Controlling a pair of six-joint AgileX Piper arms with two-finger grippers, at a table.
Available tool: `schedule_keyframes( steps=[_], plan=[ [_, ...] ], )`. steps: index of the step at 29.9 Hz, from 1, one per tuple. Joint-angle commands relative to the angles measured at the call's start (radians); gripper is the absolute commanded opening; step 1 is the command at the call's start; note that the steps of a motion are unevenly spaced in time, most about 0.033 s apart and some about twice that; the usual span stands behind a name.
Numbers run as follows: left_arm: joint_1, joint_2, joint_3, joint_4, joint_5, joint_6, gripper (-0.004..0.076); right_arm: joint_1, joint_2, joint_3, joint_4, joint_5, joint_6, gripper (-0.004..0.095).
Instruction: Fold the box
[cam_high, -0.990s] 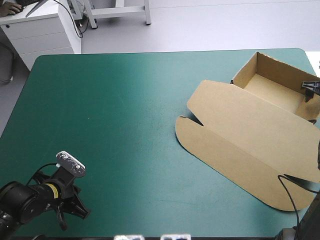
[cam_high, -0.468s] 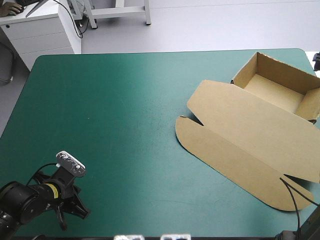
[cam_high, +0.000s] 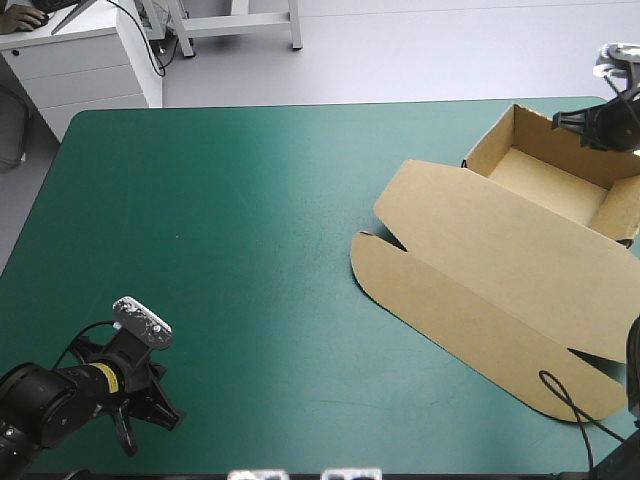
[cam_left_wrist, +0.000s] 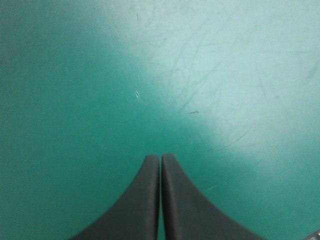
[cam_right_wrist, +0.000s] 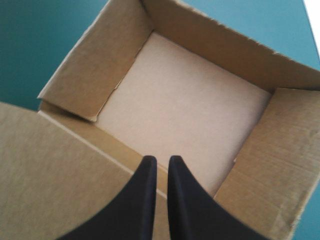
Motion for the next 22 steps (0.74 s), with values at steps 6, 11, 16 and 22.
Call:
schedule_keyframes(
  steps=[6,11,16,22],
  plan=[
    [-0.008,-0.001,-0.025,-0.022,-0.103,-0.002,-0.0008,0.149,-0.195,0.178,-0.003,-0.004,-0.076,-0.001],
    [-0.008,-0.001,-0.025,-0.04,-0.124,-0.004,-0.0008,0.215,-0.361,0.318,-0.003,-0.054,-0.084,-0.0008],
    [-0.008,-0.001,-0.025,-0.069,-0.133,-0.007,-0.0008,0.239,-0.545,0.446,0.012,-0.081,-0.114,-0.0008],
    [-0.008,-0.001,-0.025,-0.133,-0.161,0.001,-0.0008,0.241,-0.771,0.594,0.018,-0.088,-0.139,-0.0008]
  ],
)
